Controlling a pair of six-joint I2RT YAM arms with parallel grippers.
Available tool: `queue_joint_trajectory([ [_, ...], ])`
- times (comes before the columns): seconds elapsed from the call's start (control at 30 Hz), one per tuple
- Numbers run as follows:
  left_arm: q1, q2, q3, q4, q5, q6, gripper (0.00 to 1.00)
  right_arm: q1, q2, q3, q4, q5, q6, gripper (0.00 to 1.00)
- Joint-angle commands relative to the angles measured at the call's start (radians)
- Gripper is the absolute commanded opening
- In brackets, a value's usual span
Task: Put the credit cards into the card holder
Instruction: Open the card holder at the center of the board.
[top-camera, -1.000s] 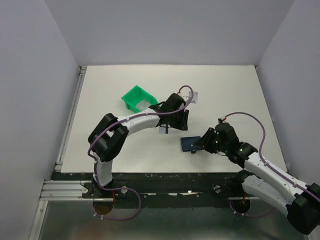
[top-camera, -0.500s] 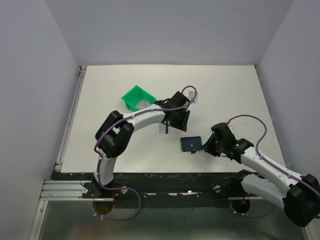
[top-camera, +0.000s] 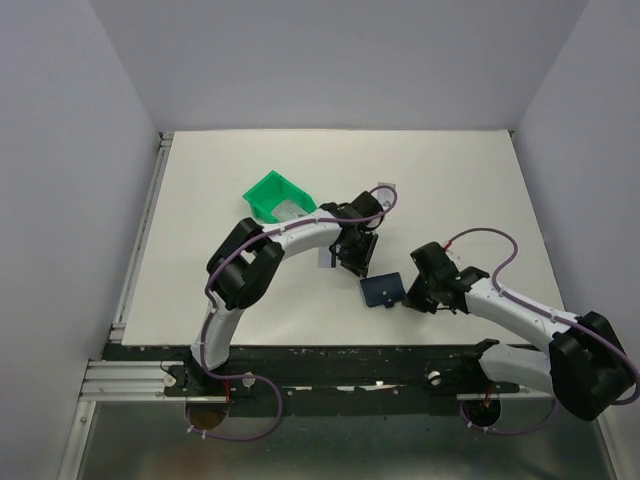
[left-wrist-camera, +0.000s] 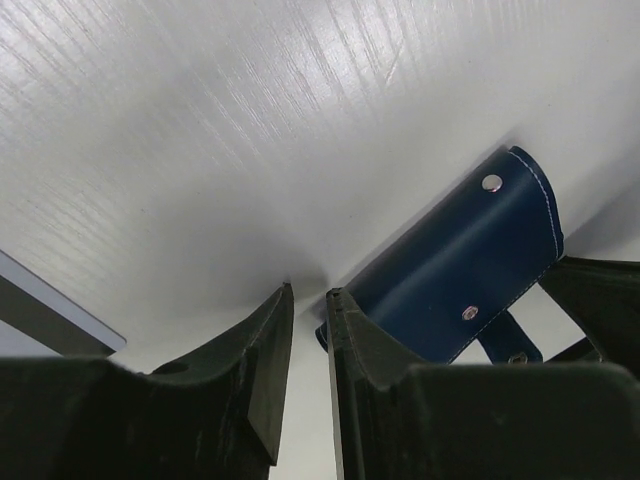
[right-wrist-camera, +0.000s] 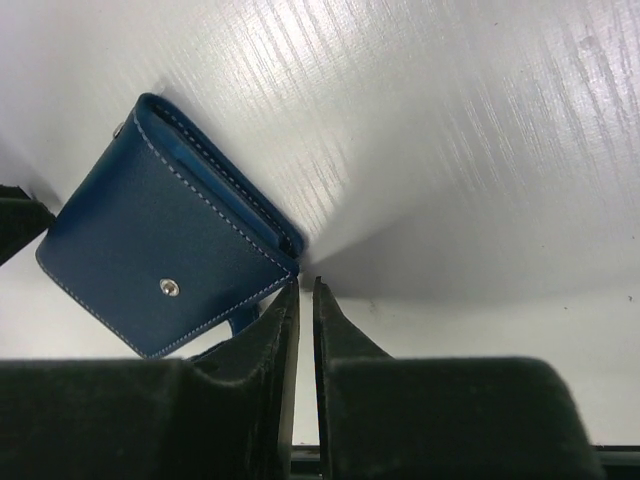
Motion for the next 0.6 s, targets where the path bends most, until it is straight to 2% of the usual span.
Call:
queue_joint_trajectory([
  [0.0, -0.022, -0.014, -0.003, -0.051, 0.002, -0.01, 0.36, -0.006, 0.036, 0.026, 0.046, -0.01, -0.009, 0.17],
  [0.33, -0.075, -0.117, -0.141, 0.015, 0.022, -0.053, 0.35, -0.014, 0.092, 0.066, 0.166, -0.048, -0.127, 0.17],
  [0.57, -0.079, -0.143, -0.155, 0.008, -0.01, -0.053, 0.35, -0.015, 0.043, 0.068, 0.169, -0.045, -0.186, 0.18],
])
